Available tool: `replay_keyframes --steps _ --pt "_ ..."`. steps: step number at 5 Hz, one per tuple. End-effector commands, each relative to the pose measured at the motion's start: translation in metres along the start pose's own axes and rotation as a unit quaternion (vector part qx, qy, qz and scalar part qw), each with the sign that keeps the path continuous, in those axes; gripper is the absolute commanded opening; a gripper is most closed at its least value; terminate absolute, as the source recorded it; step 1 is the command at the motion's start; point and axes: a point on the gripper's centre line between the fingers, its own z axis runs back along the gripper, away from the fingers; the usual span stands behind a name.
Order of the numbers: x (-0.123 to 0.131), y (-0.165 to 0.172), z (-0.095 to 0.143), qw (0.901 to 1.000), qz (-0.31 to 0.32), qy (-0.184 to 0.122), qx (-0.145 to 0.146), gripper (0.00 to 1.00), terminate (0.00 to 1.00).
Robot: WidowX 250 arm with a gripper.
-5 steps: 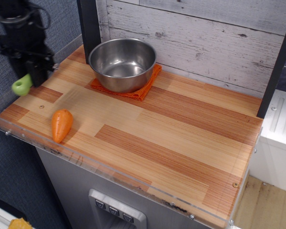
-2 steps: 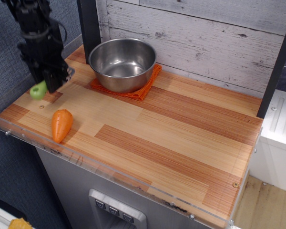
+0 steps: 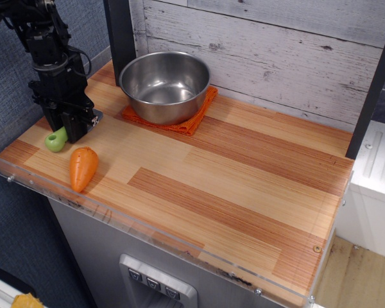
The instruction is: Move the green spatula on the other side of the carrot.
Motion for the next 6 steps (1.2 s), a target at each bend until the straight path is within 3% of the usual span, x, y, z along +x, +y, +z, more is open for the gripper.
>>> replay_keyframes --steps 1,3,4,5,6 --pt "-0.004 -0.002 0.02 0.9999 -0.001 -0.01 0.001 1.0 0.0" --pt "0.005 -0.013 0.093 0.9973 -0.04 -0.06 0.018 1.0 0.0" --pt "0.015 -0.049 0.122 0.9947 -0.067 -0.078 0.001 1.0 0.0" --pt "0.035 -0.095 0.126 0.9912 -0.101 -0.077 -0.037 1.0 0.0" --pt "0.048 -0.144 0.131 0.9908 -0.105 -0.068 -0.052 1.0 0.0"
